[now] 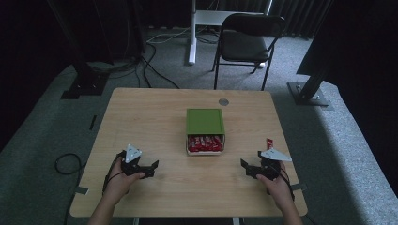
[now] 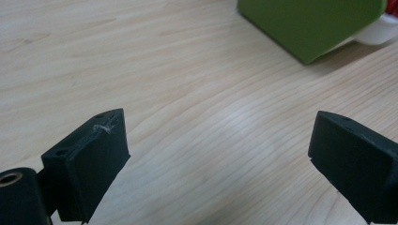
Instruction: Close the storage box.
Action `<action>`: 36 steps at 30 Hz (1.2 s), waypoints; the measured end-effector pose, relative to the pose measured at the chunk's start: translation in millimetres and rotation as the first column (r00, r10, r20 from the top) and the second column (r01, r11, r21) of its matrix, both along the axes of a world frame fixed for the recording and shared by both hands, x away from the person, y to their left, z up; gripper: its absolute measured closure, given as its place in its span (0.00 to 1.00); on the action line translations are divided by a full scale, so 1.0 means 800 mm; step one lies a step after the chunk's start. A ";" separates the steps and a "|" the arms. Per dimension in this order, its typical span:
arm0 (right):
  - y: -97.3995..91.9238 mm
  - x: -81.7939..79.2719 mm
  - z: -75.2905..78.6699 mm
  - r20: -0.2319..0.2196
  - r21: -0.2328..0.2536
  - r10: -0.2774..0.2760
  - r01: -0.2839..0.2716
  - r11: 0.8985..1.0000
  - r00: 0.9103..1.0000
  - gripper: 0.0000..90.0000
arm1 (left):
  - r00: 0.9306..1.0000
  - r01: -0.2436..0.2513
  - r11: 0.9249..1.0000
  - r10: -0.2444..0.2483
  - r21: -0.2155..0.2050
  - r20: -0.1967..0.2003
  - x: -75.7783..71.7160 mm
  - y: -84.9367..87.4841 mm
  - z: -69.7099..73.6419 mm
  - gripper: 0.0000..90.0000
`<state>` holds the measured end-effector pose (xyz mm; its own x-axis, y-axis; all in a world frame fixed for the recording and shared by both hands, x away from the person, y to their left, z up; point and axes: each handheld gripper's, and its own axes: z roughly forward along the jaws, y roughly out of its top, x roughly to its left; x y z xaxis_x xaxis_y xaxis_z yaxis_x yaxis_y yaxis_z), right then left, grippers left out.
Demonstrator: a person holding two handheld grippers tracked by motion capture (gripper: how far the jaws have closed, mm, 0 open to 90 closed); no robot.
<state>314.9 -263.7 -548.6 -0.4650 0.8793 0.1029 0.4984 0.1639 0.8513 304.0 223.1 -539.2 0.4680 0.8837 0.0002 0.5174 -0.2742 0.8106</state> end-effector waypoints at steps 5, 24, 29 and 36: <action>-0.003 -0.006 -0.007 -0.013 -0.014 -0.003 0.003 1.000 1.000 0.13 | 0.999 -0.037 0.999 0.037 0.002 -0.016 -0.005 0.014 -0.004 0.07; -0.010 -0.015 -0.023 -0.072 -0.080 -0.035 0.029 0.996 0.997 0.13 | 0.963 -0.261 0.965 0.262 0.026 -0.056 -0.018 0.075 -0.011 0.07; -0.011 -0.014 -0.025 -0.102 -0.110 -0.058 0.046 0.993 0.993 0.13 | 0.953 -0.293 0.955 0.295 0.040 -0.067 -0.021 0.086 -0.018 0.07; -0.012 -0.013 -0.027 -0.141 -0.121 -0.059 0.042 0.992 0.988 0.15 | 0.940 -0.330 0.941 0.335 0.072 -0.061 -0.029 0.101 -0.025 0.07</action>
